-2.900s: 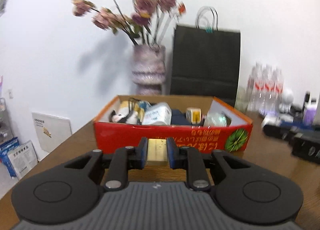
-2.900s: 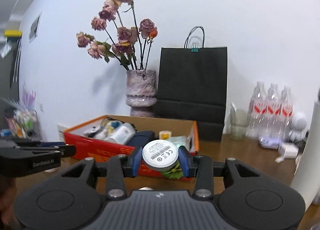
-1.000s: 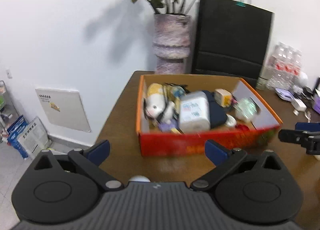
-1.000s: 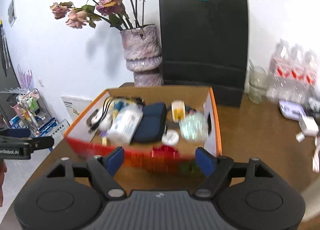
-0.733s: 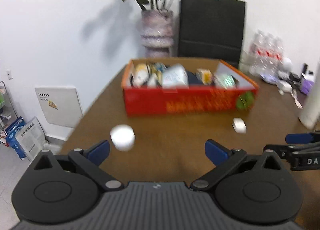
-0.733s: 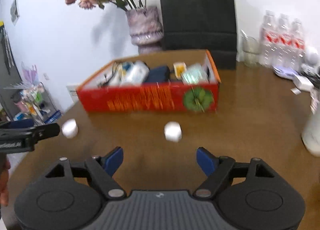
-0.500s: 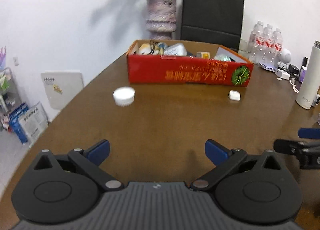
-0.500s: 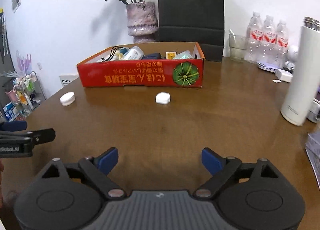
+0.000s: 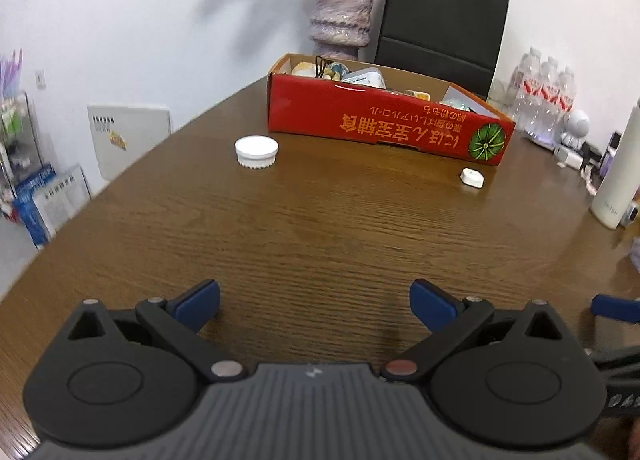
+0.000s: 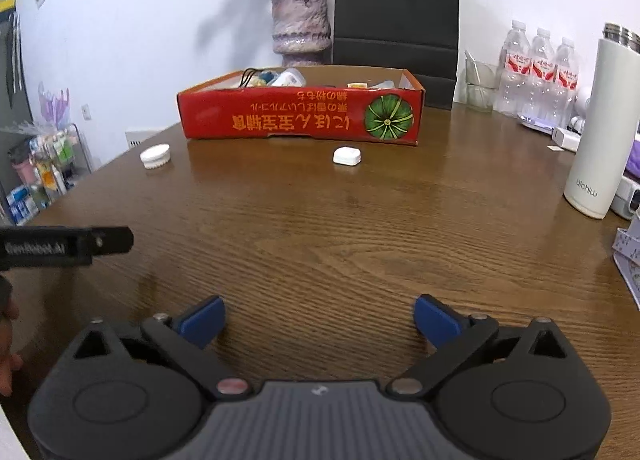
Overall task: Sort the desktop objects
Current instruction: 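Withdraw both tools from the box back over the table, then grasp the white bottle cap with the left tool while the right tool grasps the small white cap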
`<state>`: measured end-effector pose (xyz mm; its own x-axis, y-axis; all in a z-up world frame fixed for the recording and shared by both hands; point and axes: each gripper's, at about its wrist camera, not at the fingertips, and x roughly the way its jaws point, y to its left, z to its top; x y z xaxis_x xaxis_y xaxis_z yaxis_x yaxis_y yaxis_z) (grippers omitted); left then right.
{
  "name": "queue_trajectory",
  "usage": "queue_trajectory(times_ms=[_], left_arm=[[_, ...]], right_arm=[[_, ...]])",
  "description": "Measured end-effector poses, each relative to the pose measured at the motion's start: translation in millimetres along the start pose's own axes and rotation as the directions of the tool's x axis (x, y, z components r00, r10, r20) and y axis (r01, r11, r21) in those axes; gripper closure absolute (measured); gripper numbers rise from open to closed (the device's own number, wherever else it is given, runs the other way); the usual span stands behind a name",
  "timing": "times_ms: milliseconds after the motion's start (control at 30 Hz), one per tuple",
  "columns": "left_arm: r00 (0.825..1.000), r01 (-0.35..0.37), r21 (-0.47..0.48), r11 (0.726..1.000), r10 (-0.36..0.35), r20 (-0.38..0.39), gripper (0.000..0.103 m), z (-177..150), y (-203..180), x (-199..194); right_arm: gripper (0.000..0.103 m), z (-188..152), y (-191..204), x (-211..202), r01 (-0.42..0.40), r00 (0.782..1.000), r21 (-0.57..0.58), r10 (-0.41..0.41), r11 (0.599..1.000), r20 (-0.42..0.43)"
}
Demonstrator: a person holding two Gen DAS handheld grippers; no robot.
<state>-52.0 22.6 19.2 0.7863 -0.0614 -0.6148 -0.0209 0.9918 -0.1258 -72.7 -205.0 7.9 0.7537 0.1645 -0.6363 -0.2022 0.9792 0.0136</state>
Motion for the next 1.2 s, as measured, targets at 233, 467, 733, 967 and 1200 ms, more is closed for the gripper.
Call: queue_trajectory(times_ms=[233,467,733,967,1200], left_arm=[[1.0,-0.012,0.03,0.999,0.013,-0.005,0.0,9,1,7],[0.985,-0.15,0.146,0.978,0.136,0.103,0.0,72,19,45],[0.998,-0.06,0.178,0.982,0.054,0.039,0.006,107,33,100],[0.999,-0.02,0.169,0.985,0.015,0.03,0.064,98,36,115],[0.978,0.047,0.197,0.979,-0.086,0.192,0.064,112,10,56]], right_arm=[[0.0,10,-8,4,0.003,1.0,0.023,-0.003,1.0,-0.006],[0.009,76,-21,44,0.008,0.999,0.004,-0.008,1.0,0.051],[0.05,124,-26,134,0.014,0.999,0.033,-0.013,0.999,-0.036],[0.078,121,-20,136,-0.022,1.0,0.008,0.022,1.0,0.009],[0.078,129,-23,85,-0.039,0.984,0.026,0.034,0.999,0.177]])
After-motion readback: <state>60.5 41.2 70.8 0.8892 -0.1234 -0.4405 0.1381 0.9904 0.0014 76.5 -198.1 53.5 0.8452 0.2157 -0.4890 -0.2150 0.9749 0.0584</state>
